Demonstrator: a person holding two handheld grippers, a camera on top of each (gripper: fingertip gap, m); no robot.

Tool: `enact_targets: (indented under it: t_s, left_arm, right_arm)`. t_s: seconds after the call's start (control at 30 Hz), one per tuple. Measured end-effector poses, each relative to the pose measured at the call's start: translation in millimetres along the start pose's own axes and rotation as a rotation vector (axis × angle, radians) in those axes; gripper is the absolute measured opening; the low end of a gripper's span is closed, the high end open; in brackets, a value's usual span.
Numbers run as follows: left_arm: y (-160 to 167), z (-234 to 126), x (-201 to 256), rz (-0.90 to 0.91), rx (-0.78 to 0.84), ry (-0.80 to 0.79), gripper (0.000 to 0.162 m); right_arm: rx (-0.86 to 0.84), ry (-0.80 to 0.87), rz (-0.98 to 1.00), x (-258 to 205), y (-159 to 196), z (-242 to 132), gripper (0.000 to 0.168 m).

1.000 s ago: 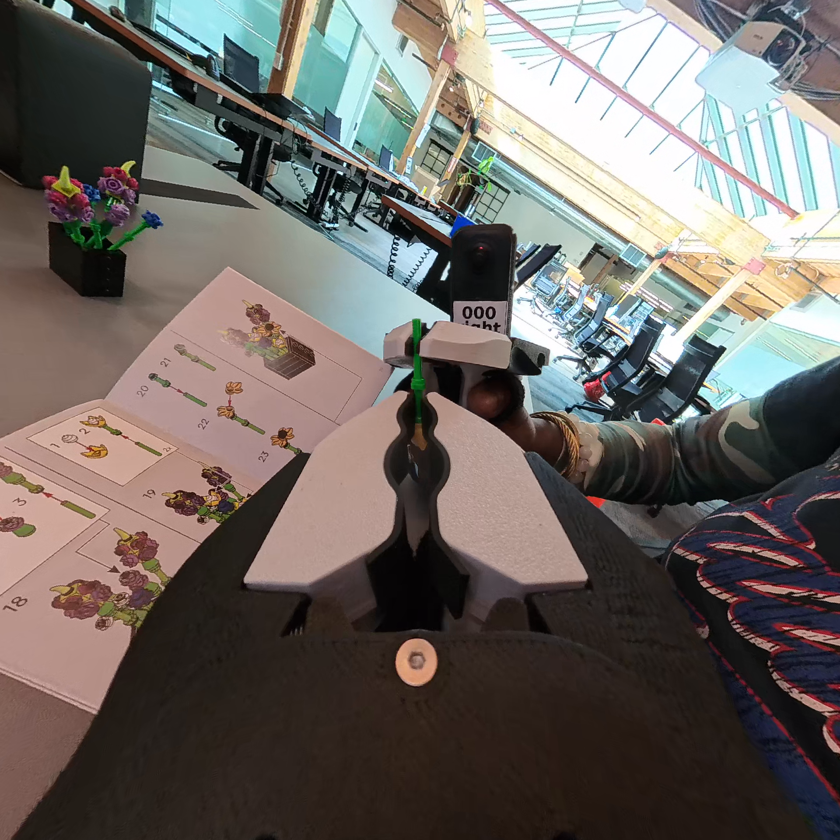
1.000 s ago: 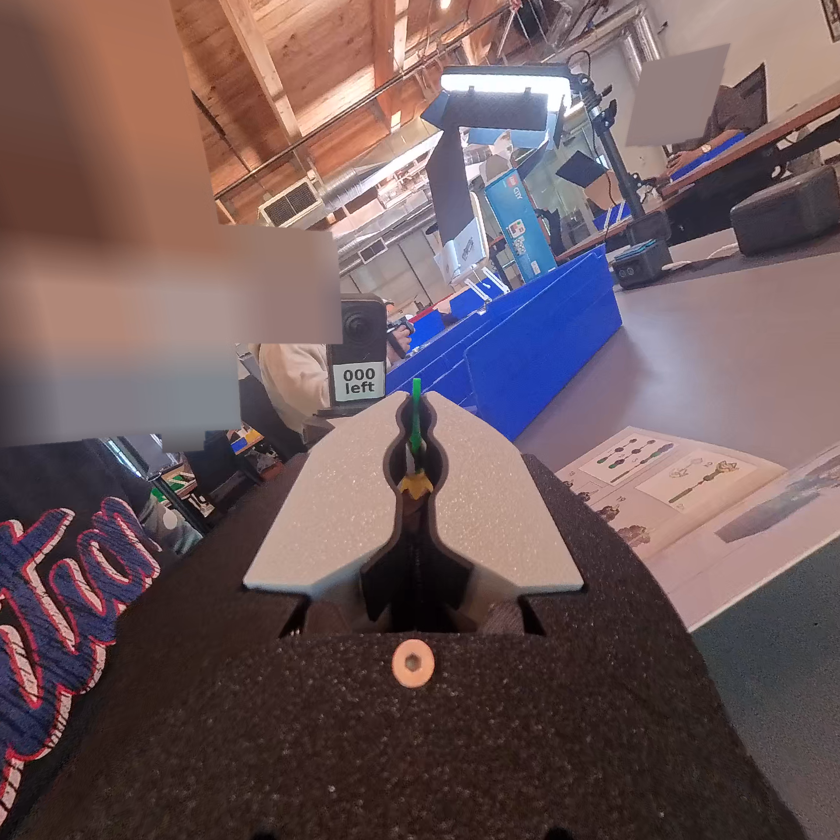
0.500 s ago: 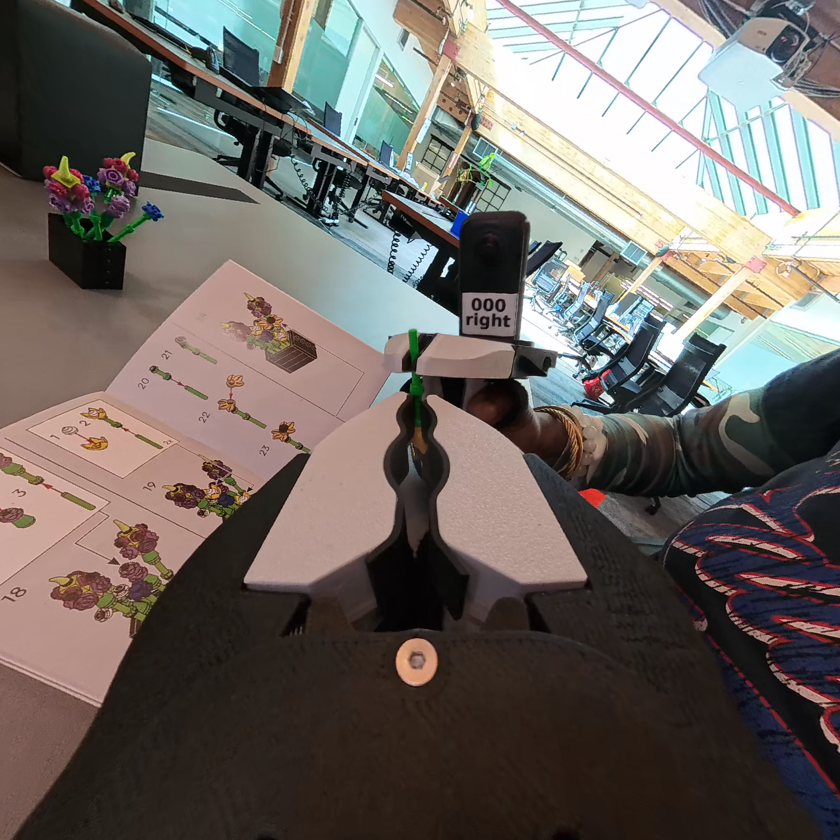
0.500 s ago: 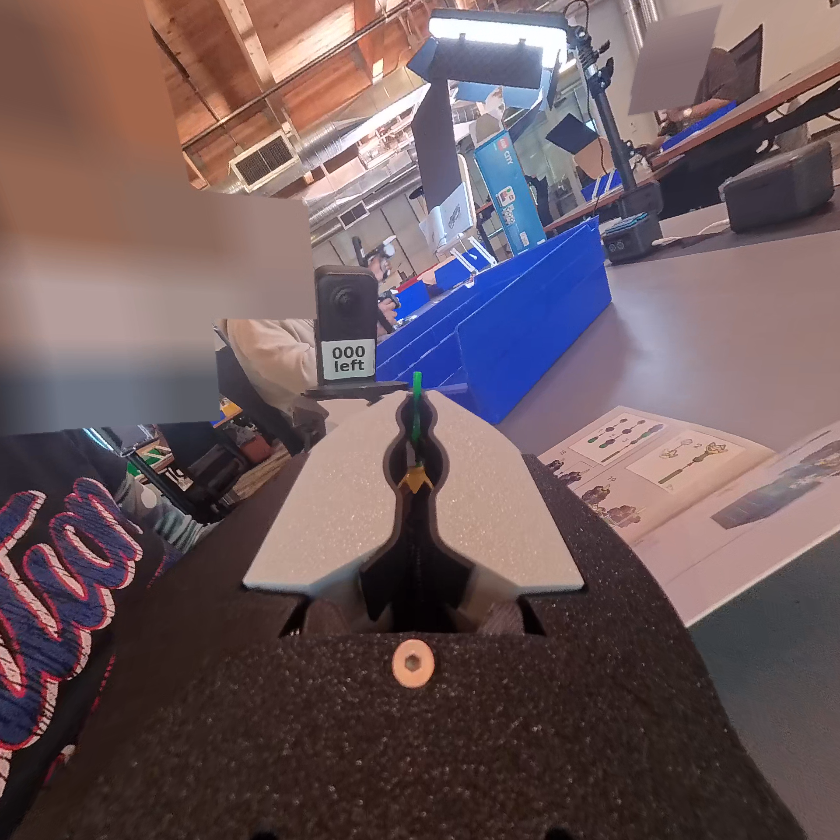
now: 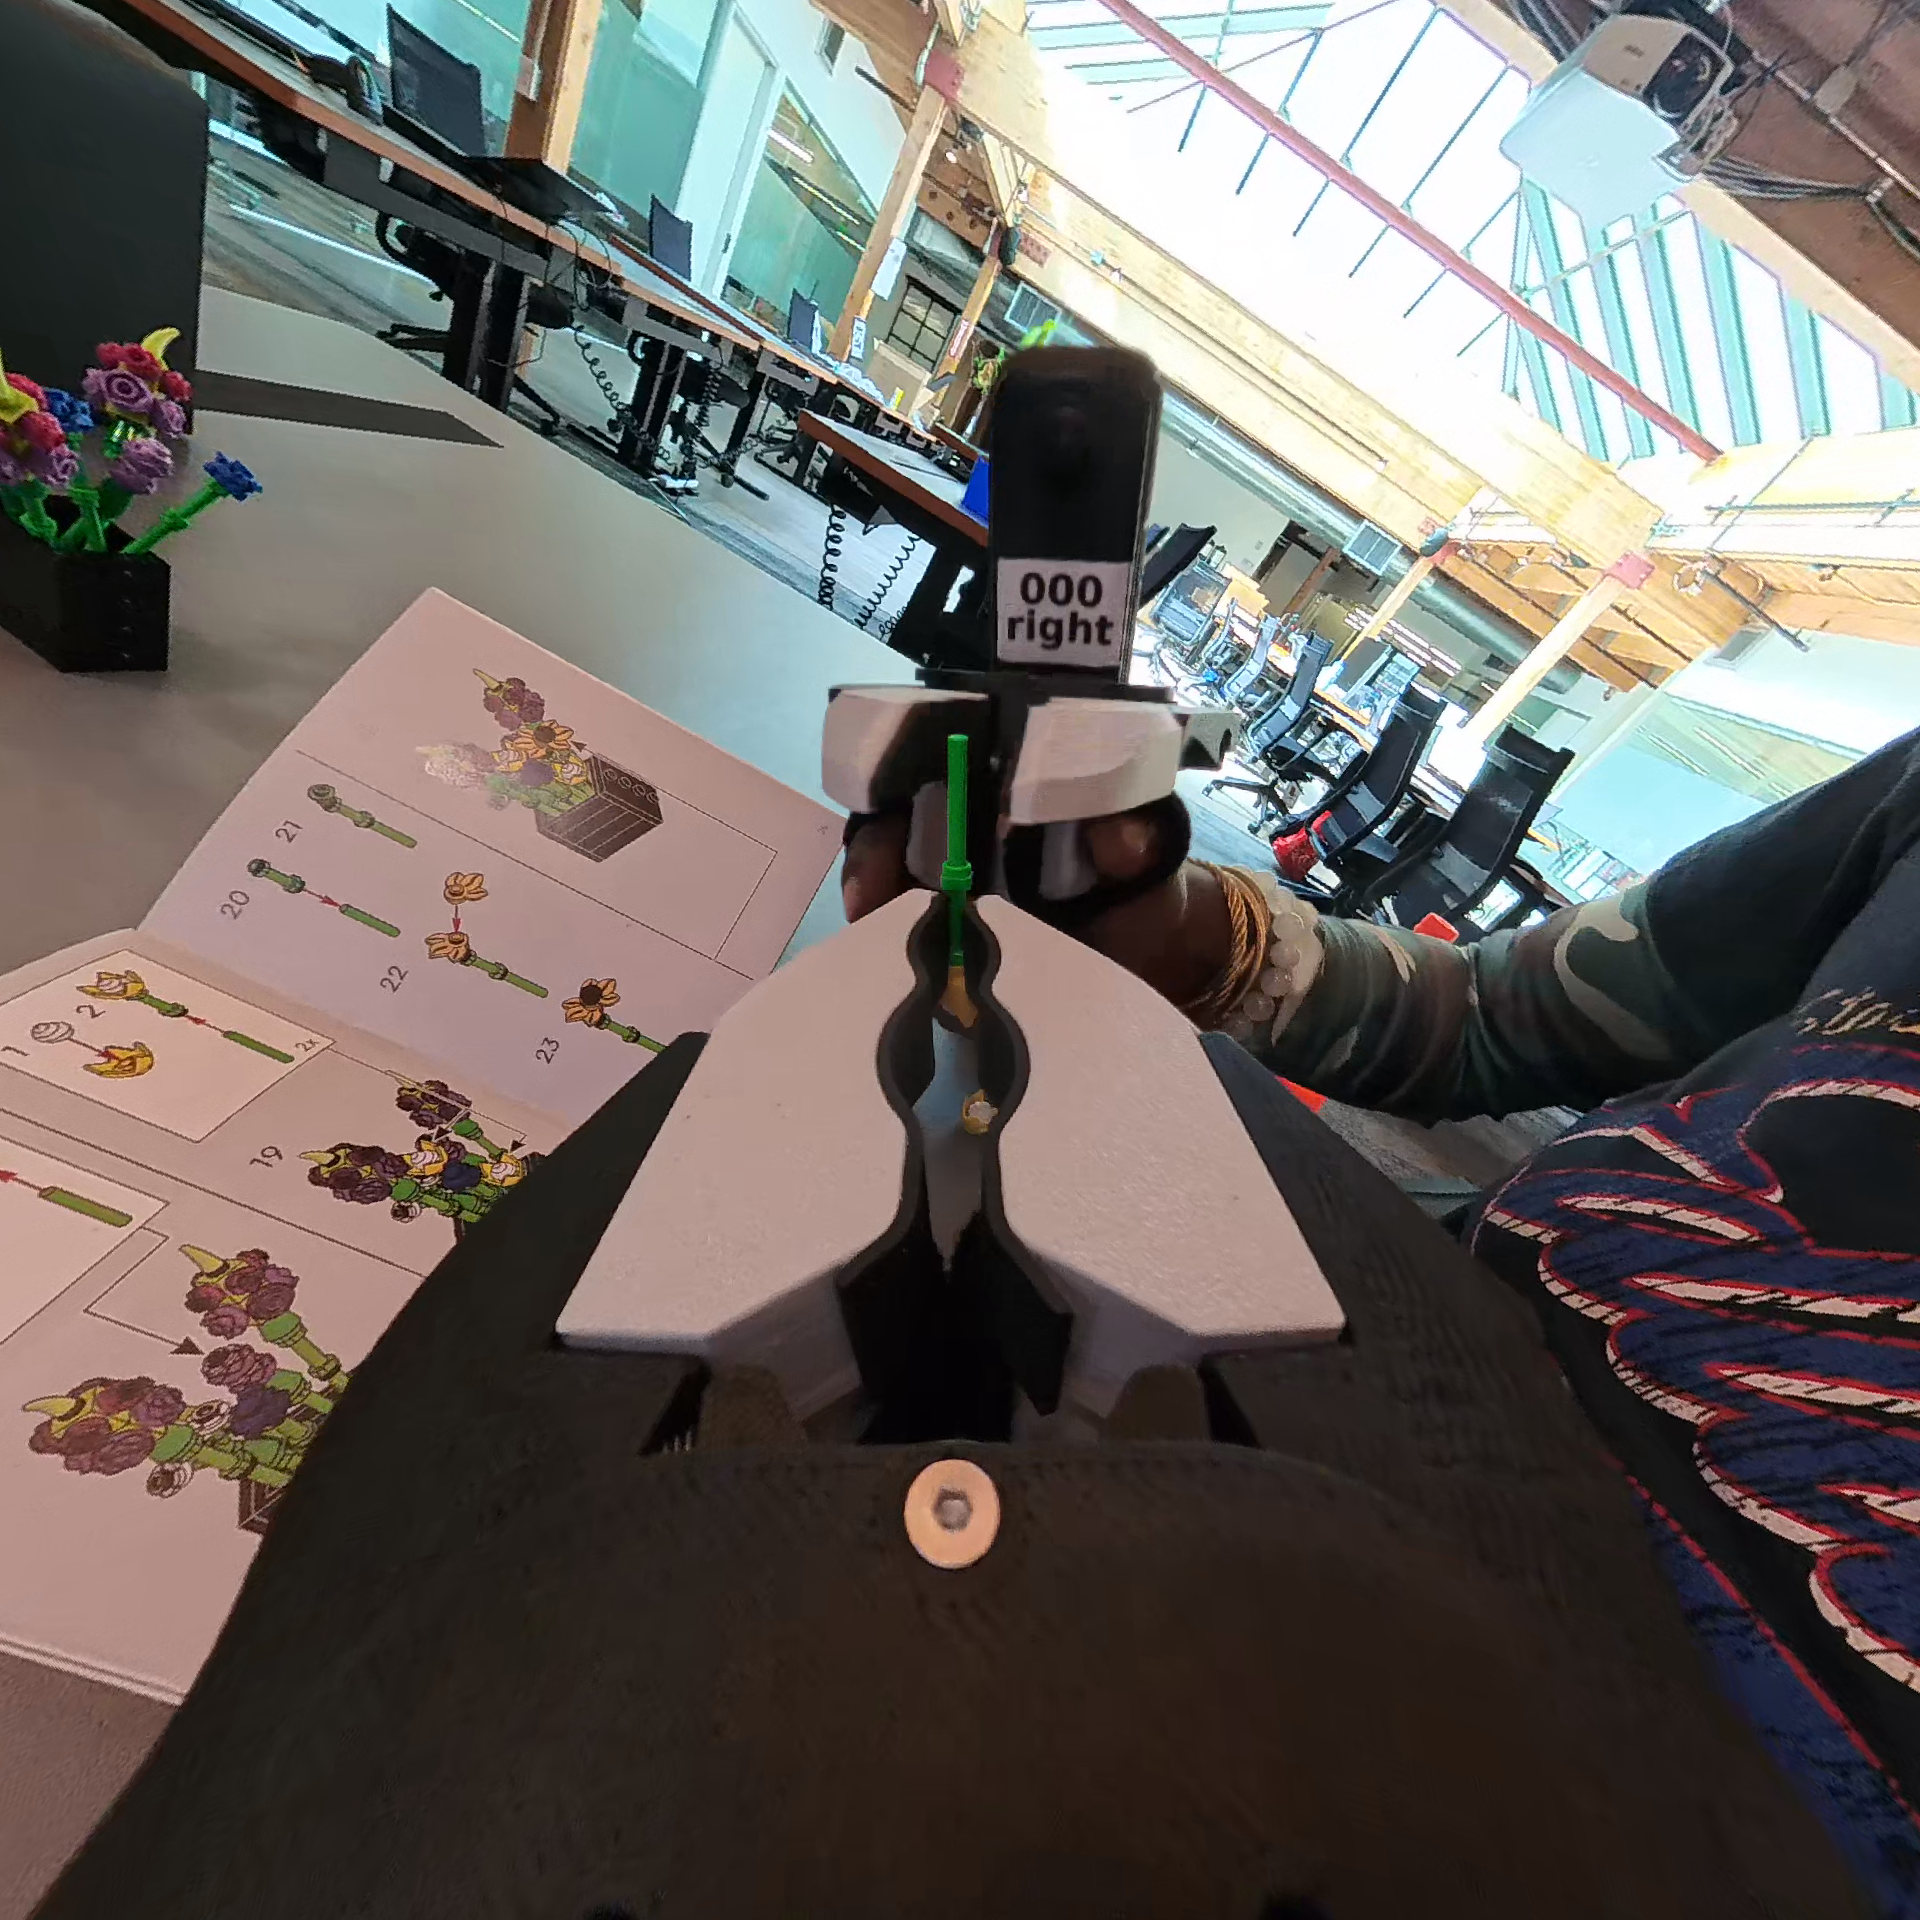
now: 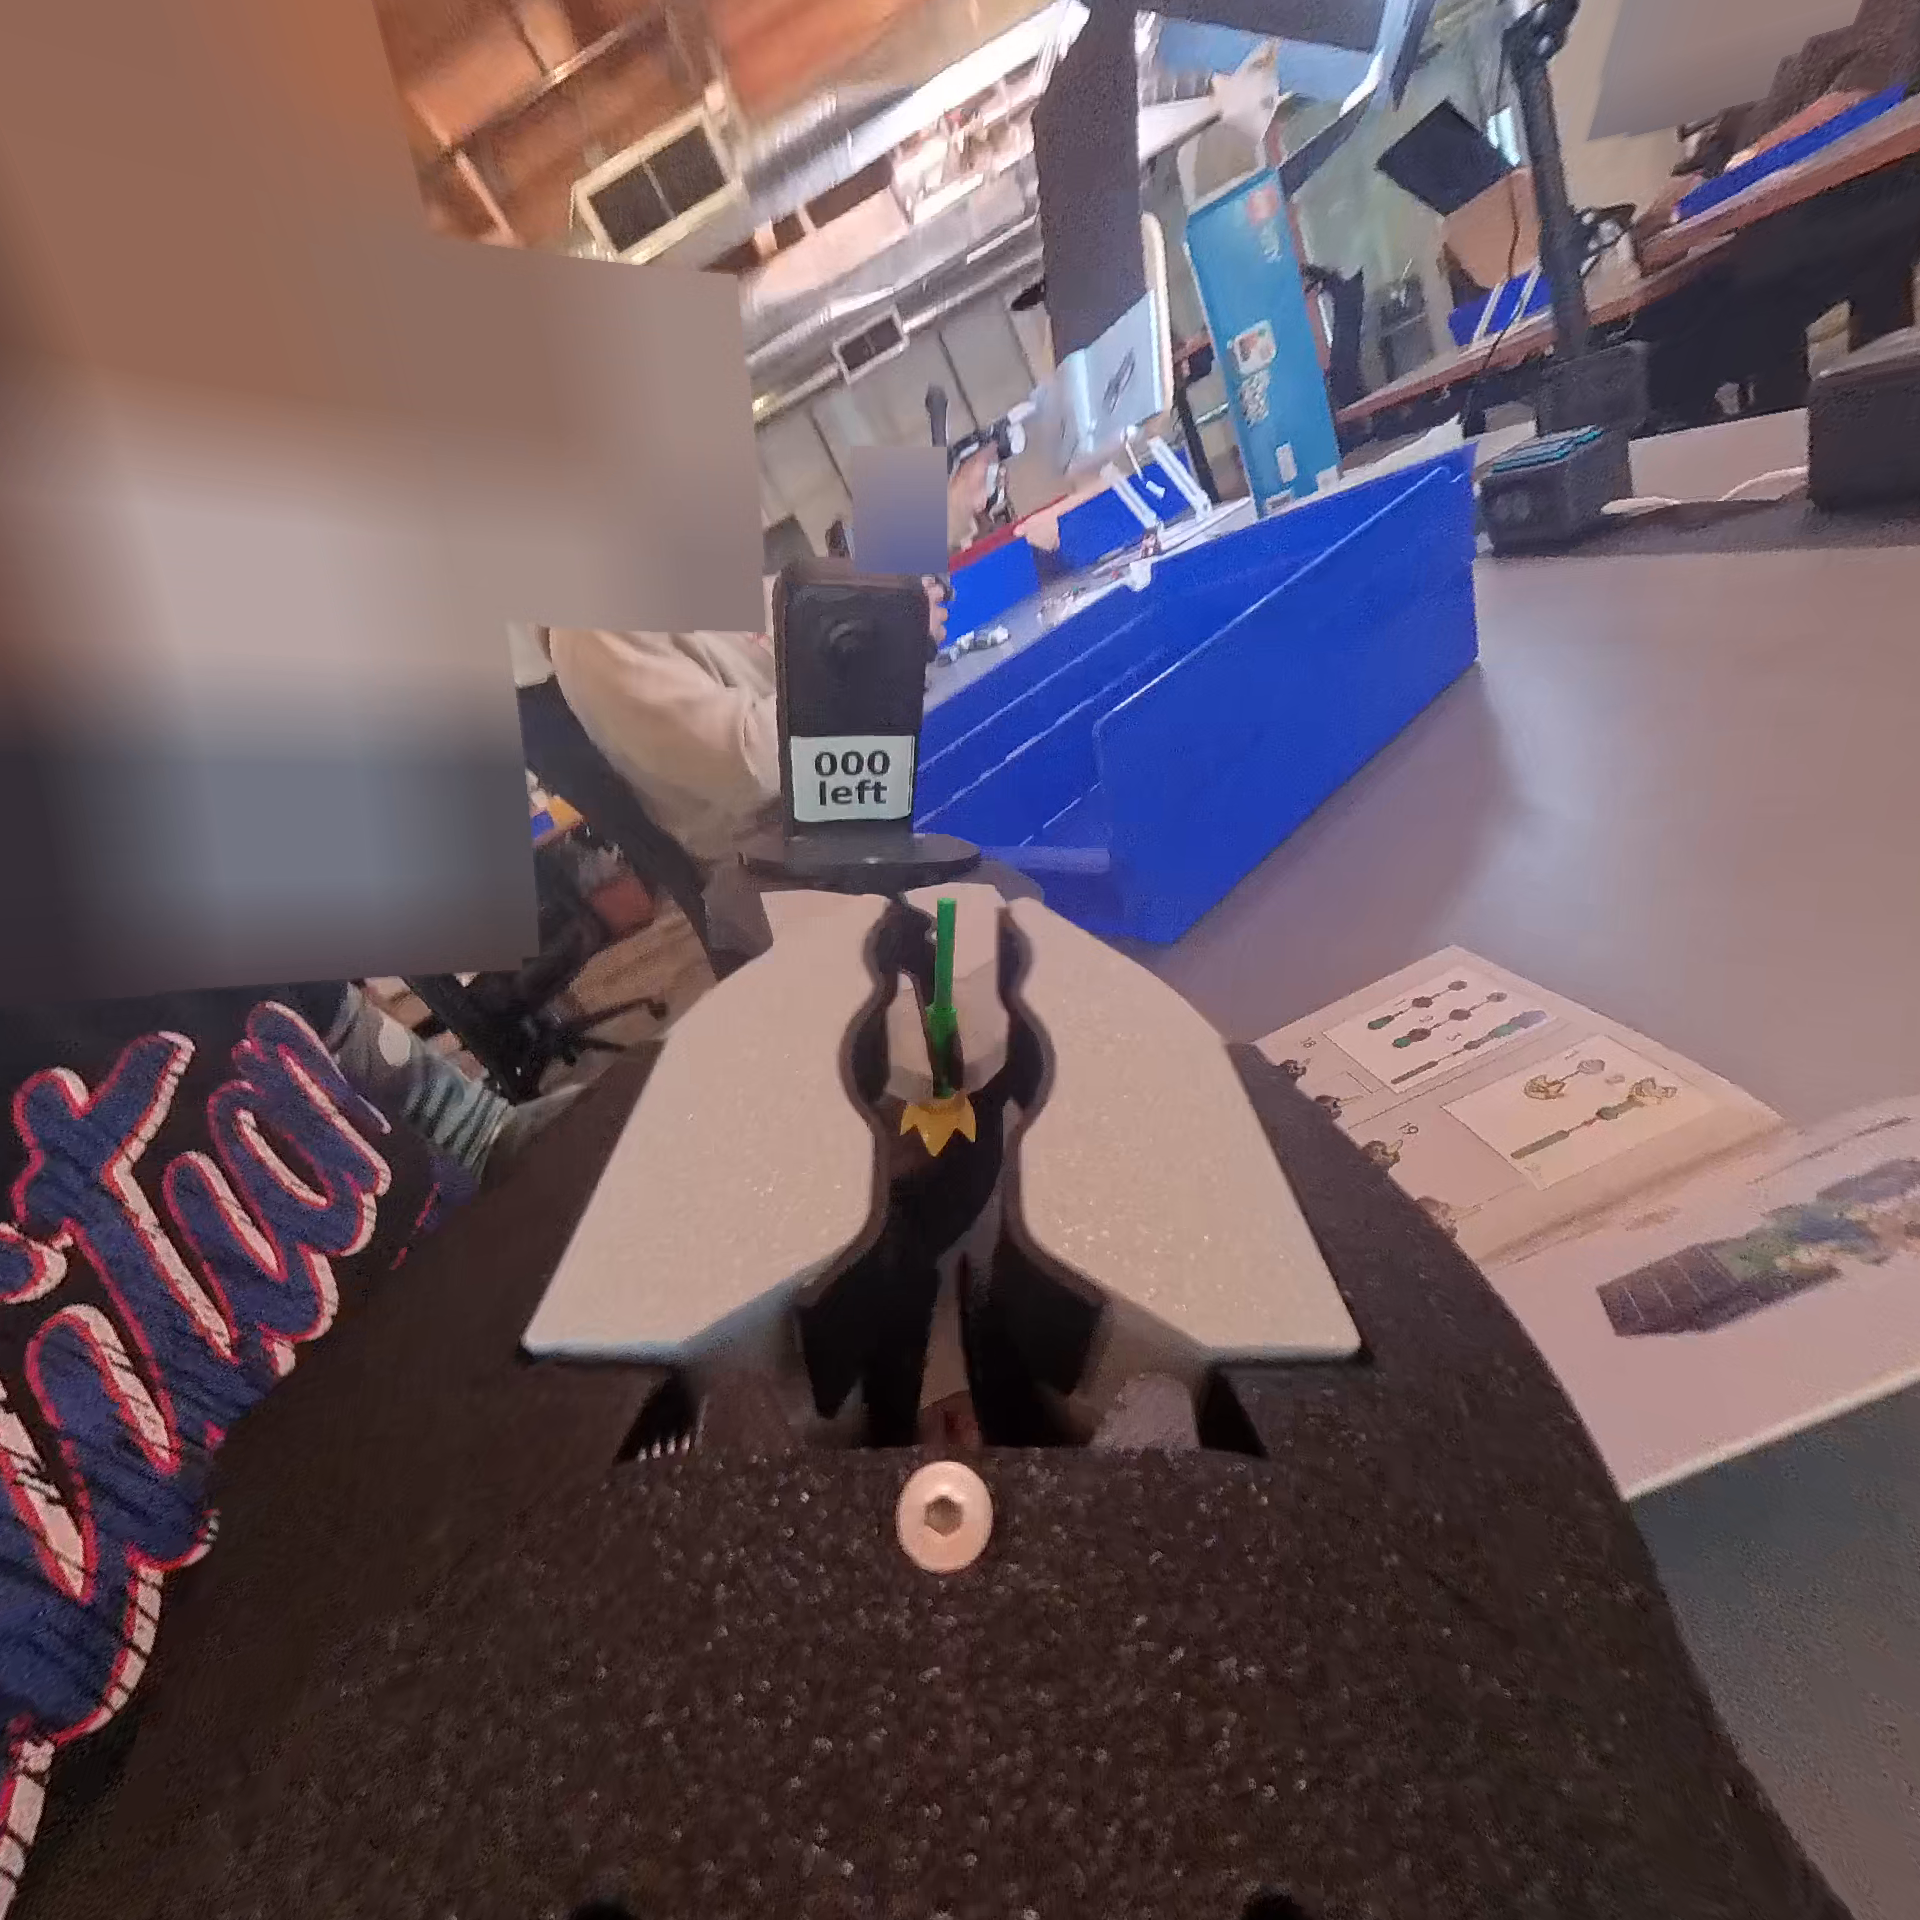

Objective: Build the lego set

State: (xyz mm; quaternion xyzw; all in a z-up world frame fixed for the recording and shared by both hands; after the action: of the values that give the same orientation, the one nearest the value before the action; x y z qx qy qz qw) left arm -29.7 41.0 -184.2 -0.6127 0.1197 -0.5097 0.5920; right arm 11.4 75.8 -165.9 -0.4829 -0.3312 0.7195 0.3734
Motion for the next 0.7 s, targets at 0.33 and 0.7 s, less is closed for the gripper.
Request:
enact_targets:
  t_s: [0.33,0.7]
  left_arm:
    - [3.9,-0.2,-3.2,0.011,-0.021,-0.037,0.001]
    - [7.5,-0.2,-4.5,0.013,-0.048,-0.046,0.0]
  right_arm:
    - [0.014,0.02,-0.03,3.3,7.0,-1.8,0.003]
    - [0.032,0.024,0.047,5.6,14.0,-11.9,0.003]
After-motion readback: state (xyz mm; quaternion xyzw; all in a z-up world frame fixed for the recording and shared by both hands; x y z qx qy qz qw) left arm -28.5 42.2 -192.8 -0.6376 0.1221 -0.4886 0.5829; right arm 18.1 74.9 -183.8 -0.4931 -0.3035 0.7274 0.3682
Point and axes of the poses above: each gripper's, where its closed fingertips meet, z out along the fingers, y out of its underside, x = y × z across the jaws, the point moved 4 cm from there along -z, back along the fingers, and after that the axes turned 14 degrees about x, right-handed, at the moved point
